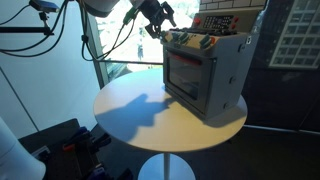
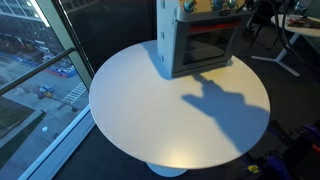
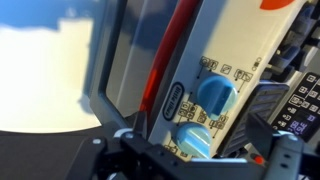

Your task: Turn the second blue knob from the left to the right

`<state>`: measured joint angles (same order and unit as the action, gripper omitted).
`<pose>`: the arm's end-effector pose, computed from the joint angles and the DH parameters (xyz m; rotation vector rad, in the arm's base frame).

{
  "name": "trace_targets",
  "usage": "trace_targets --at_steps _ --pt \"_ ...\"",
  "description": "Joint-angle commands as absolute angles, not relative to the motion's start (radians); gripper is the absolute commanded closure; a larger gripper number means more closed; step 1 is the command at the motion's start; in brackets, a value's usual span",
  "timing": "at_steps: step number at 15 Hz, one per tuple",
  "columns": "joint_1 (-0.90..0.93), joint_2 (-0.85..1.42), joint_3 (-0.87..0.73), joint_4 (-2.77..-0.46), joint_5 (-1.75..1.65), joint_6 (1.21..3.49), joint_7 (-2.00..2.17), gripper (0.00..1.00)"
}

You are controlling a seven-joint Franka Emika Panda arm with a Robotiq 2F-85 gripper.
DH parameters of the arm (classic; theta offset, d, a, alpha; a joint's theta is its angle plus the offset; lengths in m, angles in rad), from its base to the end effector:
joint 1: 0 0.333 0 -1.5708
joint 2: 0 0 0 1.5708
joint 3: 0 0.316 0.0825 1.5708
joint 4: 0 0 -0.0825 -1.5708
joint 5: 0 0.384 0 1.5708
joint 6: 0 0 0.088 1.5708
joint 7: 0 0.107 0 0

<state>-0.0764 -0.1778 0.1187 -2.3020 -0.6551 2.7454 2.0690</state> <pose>0.5235 0.0487 0.4830 -1.9791 1.8270 -0.9557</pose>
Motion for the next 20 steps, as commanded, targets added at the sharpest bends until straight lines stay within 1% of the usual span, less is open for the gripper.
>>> trace_targets --at_steps 1,12,20 --pt "-0.045 -0.225 0.089 -2.337 -0.595 2.751 1.887 0.00" --pt "-0.028 -0.259 0.085 -2.322 -0.282 2.642 1.263 0.00" --pt "-0.010 -0.321 0.076 -2.293 -0.108 2.430 0.869 0.00"
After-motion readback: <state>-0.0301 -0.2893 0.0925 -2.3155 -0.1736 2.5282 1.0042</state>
